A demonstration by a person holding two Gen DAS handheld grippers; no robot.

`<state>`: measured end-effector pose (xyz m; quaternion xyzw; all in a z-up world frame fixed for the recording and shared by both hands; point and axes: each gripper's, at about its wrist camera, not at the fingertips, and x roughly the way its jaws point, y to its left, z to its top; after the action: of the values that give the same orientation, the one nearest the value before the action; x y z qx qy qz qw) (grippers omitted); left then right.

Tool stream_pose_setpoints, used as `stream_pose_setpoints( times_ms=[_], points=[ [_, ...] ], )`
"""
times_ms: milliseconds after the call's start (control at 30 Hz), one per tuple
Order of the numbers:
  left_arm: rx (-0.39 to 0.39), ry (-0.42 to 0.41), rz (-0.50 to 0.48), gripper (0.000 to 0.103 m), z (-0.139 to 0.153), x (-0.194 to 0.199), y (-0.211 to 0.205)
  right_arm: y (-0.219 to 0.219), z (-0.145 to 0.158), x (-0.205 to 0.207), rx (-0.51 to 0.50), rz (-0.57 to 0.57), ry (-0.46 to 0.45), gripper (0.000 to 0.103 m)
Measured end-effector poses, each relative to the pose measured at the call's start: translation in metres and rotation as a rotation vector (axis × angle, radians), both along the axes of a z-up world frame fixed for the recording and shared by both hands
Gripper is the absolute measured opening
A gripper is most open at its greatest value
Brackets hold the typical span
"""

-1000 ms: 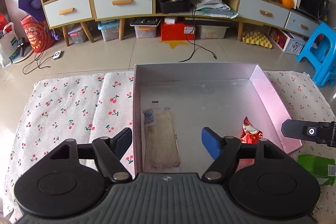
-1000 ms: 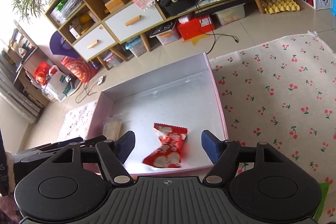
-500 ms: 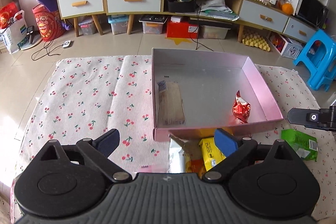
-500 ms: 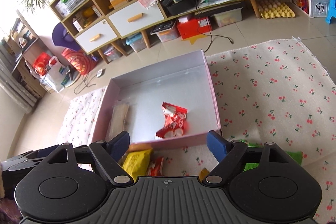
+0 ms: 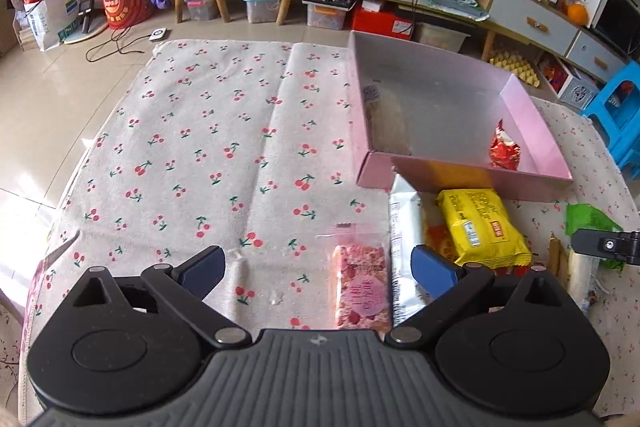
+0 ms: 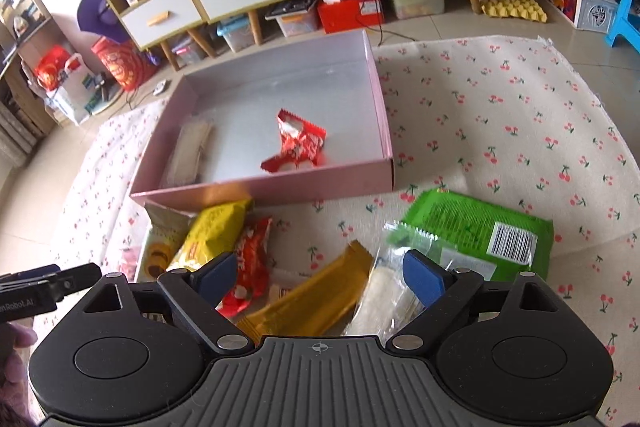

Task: Organize snacks
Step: 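Move the left gripper to the pink candy bar while the right moves to the yellow packet, then grasp the pink candy bar with the left gripper while the right grasps the yellow packet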

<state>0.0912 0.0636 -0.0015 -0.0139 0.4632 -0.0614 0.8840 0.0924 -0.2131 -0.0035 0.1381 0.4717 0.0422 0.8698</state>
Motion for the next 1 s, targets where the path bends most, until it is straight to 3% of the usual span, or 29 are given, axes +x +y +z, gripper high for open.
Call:
stream_pose_setpoints(
  times_ms=[200, 333, 467, 633, 800, 900, 1000],
  points=[
    [-0.023, 0.081, 0.01, 0.09, -0.016, 0.001, 0.005, 0.001, -0.01, 0.001, -0.02, -0.029, 0.058, 0.091],
    [-0.054, 0.149, -0.006, 0.078, -0.027, 0.004, 0.001, -0.002, -0.014, 0.002, 0.017, -0.056, 0.077, 0.091],
    [-0.116, 0.18, 0.01, 0.075, -0.032, 0.005, 0.002, -0.006, -0.011, 0.001, 0.08, -0.078, 0.079, 0.091],
    [-0.201, 0.214, 0.036, 0.063, -0.035, 0.006, 0.012, -0.021, -0.01, -0.001, 0.101, -0.151, 0.079, 0.088],
    [-0.261, 0.236, 0.061, 0.05, -0.034, 0.008, 0.019, -0.036, -0.013, -0.004, 0.134, -0.191, 0.102, 0.057],
    [-0.294, 0.245, 0.089, 0.047, -0.034, 0.005, 0.027, -0.038, -0.015, -0.006, 0.122, -0.201, 0.106, 0.047],
    [-0.312, 0.25, 0.102, 0.045, -0.034, 0.003, 0.03, -0.039, -0.013, -0.005, 0.152, -0.203, 0.086, 0.045]
  ],
)
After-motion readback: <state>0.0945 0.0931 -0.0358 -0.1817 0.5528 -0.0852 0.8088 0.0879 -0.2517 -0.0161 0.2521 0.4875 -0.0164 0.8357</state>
